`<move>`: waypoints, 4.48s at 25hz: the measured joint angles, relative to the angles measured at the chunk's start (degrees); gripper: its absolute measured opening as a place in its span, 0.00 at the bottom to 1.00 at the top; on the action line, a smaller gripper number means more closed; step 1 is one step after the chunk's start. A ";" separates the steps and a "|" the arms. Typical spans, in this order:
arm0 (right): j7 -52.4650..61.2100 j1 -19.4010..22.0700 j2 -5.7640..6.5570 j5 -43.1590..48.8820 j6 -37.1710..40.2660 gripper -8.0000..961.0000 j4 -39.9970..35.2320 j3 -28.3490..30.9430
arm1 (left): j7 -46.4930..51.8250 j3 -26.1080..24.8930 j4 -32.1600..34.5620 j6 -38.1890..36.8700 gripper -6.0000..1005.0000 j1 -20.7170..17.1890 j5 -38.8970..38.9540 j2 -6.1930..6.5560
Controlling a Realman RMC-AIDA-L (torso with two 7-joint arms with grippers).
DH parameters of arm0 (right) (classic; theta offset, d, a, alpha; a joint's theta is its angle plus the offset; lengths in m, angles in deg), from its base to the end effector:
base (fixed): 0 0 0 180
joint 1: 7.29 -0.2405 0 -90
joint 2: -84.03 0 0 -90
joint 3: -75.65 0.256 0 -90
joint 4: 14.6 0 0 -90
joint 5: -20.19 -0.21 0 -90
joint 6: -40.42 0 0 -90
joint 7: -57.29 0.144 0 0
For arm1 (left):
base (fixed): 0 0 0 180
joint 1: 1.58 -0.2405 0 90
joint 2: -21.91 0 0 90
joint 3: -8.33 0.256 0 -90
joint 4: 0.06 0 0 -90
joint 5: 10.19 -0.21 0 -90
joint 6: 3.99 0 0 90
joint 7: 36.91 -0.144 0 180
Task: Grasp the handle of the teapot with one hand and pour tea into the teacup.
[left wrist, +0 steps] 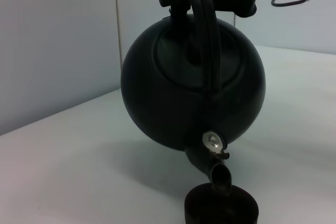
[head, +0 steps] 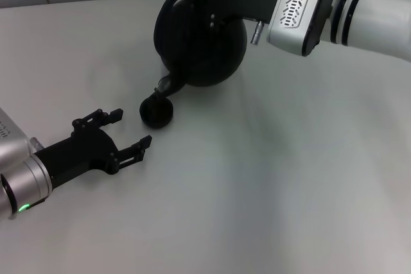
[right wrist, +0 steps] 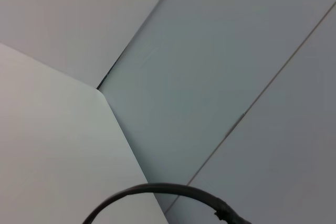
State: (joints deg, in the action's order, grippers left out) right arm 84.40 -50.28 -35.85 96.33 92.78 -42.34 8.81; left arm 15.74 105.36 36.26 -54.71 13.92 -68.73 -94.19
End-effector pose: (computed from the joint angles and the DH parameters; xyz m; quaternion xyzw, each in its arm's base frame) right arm 0.1760 0.4283 -0.0448 -0.9046 -0.1538 0.1565 0.3654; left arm -0.2934 0.3013 -0.0732 -0.9300 -0.1658 -0.1801 0.2743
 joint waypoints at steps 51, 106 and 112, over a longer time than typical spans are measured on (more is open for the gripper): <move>10.19 13.20 0.57 -12.88 7.48 0.10 14.29 25.06 | 0.09 -0.09 0.86 -0.32 0.79 -0.29 0.00 0.13; 12.83 14.19 0.38 9.53 24.92 0.86 17.82 16.20 | 0.19 0.13 0.86 -0.52 0.79 -0.80 -0.53 0.18; 19.05 11.48 0.48 9.59 17.98 0.86 14.27 10.13 | 0.76 0.12 1.51 -0.64 0.79 -0.99 -0.53 0.39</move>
State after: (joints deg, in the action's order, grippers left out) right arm 103.45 -38.79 -35.37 105.93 110.76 -28.08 18.94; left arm 16.49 105.48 37.77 -55.35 12.93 -69.25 -93.80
